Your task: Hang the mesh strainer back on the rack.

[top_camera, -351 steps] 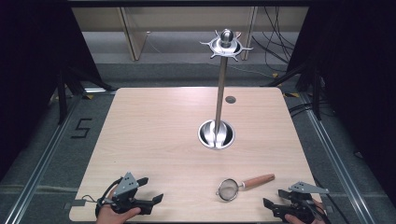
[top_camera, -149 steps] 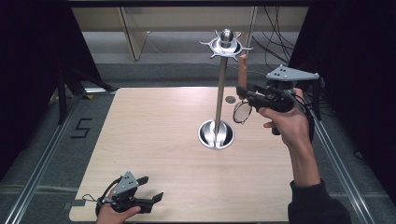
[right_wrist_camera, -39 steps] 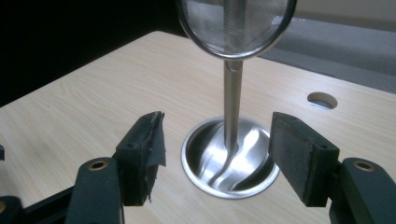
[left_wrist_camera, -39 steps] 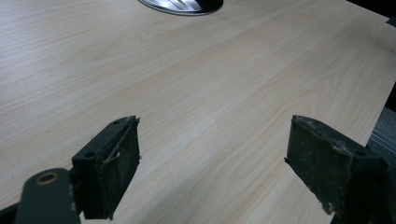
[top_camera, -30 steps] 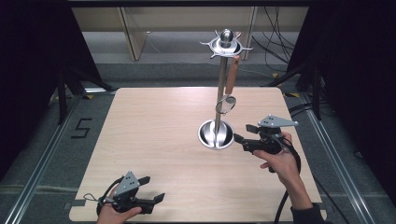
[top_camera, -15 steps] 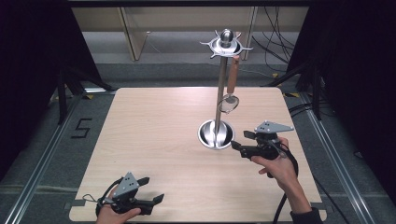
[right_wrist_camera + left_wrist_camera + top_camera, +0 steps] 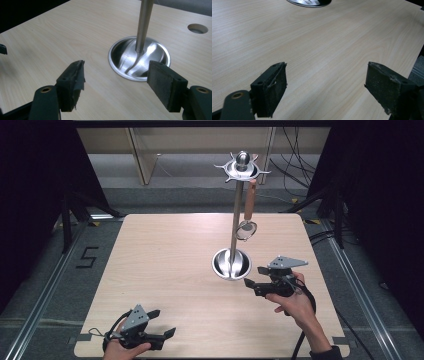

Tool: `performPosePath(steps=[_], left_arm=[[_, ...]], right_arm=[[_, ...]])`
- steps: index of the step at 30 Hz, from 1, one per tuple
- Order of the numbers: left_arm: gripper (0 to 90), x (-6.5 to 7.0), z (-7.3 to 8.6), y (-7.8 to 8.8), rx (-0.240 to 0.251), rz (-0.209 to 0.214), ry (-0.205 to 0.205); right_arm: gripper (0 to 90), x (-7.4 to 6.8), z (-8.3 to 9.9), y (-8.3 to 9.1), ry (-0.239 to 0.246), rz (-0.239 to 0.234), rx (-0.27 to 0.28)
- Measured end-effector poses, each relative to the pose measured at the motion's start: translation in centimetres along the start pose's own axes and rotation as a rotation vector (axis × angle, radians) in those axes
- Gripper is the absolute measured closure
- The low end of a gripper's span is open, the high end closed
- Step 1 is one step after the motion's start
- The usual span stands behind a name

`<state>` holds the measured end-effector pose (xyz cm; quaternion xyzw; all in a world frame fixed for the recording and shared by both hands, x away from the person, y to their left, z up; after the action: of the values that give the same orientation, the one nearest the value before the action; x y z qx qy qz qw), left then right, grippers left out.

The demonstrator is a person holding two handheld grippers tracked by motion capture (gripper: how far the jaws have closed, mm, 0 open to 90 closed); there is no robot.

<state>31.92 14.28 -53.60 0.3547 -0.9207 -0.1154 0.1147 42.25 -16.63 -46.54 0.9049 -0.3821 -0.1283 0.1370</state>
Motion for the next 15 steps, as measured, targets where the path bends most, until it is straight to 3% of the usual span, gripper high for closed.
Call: performPosePath(steps=[1,3,7,8,9,11,13,15], left_arm=[[16.6,0.0,0.0,0.0,-0.001,-0.001,0.002],[16.6,0.0,0.0,0.0,0.000,-0.001,0.003],[16.6,0.0,0.0,0.0,-0.003,0.001,-0.001],[16.6,0.0,0.0,0.0,-0.003,0.002,-0.003],[16.6,0.0,0.0,0.0,-0.003,0.003,-0.003],[16.6,0.0,0.0,0.0,-0.002,0.002,-0.001],[16.6,0.0,0.0,0.0,0.000,0.000,0.002],[16.6,0.1,0.0,-0.1,0.010,-0.002,0.014]], right_arm=[[30.8,-0.2,0.2,0.0,-0.013,0.009,-0.011],[30.8,0.1,0.3,-0.2,0.031,-0.006,-0.003],[30.6,-0.3,0.7,-0.1,-0.005,0.006,-0.019],[30.6,0.0,0.7,-0.3,0.033,0.007,0.001],[30.5,-0.3,0.9,-0.2,0.004,-0.006,-0.024],[30.3,-0.2,1.0,-0.2,0.023,0.001,-0.013],[30.1,-0.6,1.3,-0.2,-0.004,-0.017,-0.031],[29.8,-0.5,1.4,-0.3,0.022,-0.022,-0.029]])
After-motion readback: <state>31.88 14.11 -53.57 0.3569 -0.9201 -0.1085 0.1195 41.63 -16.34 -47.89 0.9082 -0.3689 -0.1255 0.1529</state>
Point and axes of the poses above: each handheld gripper's, and its own axes: y roughly backward along the jaws, z roughly out of its underside, x roughly to its right, the point moved 8 cm from there along -y, roughly forward along the jaws, and after that the axes turned 14 degrees about x, right-handed, at the moved point
